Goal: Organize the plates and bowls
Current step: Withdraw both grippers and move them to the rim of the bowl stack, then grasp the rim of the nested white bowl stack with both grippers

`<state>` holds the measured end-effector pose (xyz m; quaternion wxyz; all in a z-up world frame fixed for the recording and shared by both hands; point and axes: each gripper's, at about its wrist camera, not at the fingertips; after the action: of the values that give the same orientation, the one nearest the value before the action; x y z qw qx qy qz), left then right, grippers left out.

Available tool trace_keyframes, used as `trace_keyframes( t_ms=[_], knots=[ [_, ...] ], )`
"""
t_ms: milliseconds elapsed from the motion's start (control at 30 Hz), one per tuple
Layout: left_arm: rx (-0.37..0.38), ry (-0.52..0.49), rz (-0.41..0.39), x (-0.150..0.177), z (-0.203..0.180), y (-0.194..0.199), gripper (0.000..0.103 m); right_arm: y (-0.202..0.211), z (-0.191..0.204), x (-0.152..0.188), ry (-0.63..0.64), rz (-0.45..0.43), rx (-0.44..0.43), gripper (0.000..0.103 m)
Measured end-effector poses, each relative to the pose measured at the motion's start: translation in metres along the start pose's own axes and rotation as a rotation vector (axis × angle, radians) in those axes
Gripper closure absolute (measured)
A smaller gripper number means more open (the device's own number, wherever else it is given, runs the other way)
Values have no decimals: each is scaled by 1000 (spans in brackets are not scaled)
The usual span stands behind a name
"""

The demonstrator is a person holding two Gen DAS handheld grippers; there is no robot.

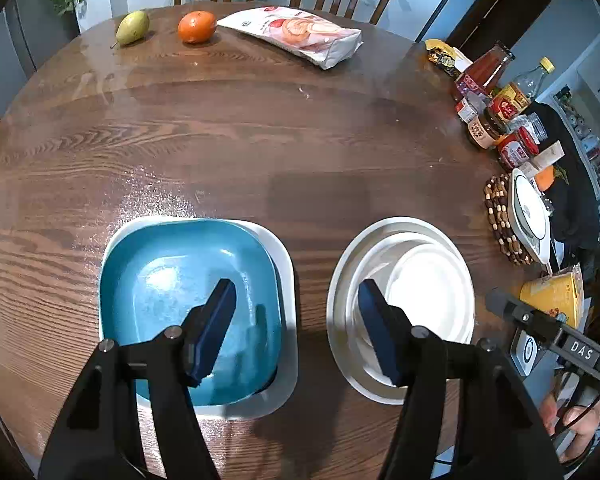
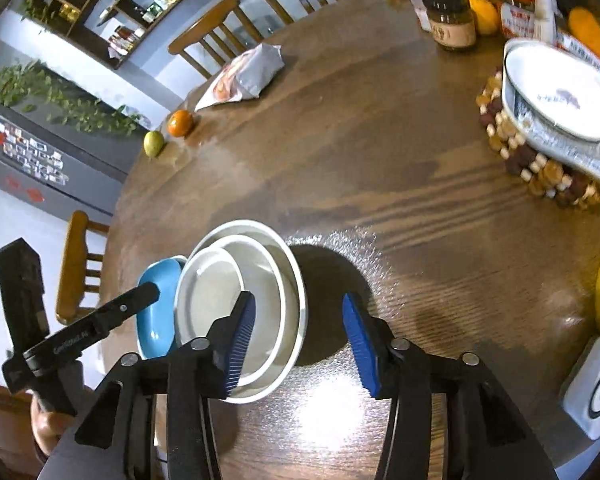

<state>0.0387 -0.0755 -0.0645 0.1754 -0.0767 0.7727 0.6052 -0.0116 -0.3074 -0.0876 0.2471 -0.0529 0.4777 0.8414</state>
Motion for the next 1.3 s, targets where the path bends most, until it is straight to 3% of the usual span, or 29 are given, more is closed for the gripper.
trace_keyframes(
  t_ms=[67,167,733,1033,1167,1300],
  knots=[
    [8,7,9,0,1,-3,43,-3,-2,1,-10,3,0,57],
    [12,-2,23,0,0,-6,60,-7,-5,3,-18,17,-12,68],
    [-70,-86,62,2,-10,-25,61,-14,-1,1,25,52,-4,79],
    [-61,-89,76,3,-10,-29,62,-11,-10,3,6,64,-3,81],
    [-38,-86,97,2,-12,-31,72,-19,-9,2,-1,84,-5,81],
    [-55,-108,96,2,-19,-32,76,-24,-9,1,-2,90,4,81]
  ],
)
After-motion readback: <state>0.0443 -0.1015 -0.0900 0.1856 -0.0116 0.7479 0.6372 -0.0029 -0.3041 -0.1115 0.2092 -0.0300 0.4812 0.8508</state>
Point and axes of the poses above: each gripper's, at about its wrist camera, not at the fingertips, and y roughly against the way its jaws point, z to its left, x to its underside, and after that the axes turned 2 degrees about -x, right-handed
